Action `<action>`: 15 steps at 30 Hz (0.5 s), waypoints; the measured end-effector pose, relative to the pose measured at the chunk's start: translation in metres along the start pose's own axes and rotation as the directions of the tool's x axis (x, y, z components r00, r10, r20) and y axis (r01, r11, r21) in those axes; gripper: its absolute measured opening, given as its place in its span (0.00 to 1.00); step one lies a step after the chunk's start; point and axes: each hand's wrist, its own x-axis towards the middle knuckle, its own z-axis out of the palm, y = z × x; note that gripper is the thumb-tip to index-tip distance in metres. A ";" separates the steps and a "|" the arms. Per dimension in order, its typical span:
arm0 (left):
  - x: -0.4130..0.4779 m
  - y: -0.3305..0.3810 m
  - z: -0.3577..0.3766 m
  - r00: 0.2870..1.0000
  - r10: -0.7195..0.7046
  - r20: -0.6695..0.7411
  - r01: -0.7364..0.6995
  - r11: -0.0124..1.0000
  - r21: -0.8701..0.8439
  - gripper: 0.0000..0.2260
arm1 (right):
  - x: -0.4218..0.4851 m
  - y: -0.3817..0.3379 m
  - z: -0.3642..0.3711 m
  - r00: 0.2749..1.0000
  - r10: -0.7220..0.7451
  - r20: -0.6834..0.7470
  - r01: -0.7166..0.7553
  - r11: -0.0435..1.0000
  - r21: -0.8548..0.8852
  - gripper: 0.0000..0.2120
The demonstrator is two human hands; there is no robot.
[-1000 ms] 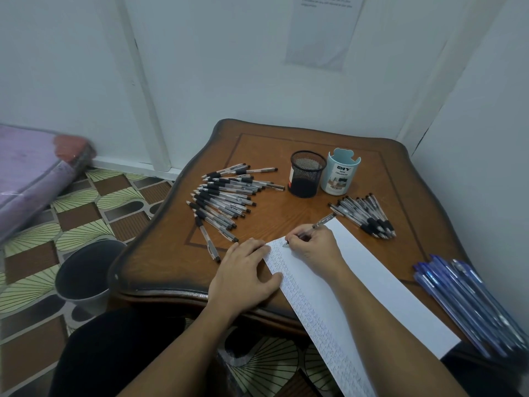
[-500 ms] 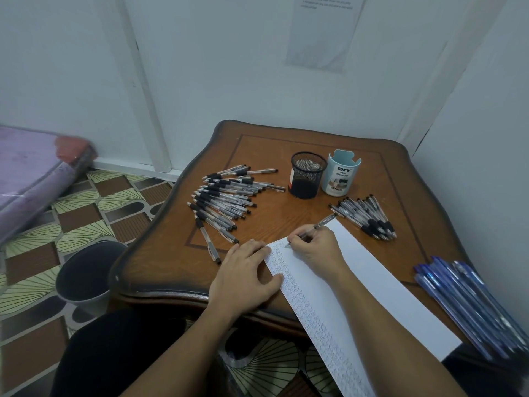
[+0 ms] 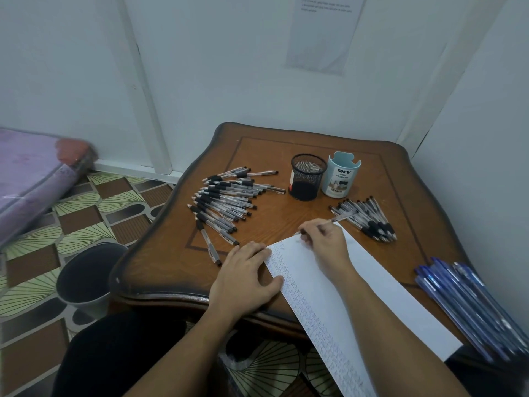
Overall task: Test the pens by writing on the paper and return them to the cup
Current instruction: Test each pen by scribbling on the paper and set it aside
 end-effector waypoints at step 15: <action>0.001 -0.001 0.001 1.000 -0.007 0.023 0.007 1.000 -0.002 0.36 | 0.013 -0.032 -0.017 0.976 0.165 0.139 -0.196 0.947 0.253 0.22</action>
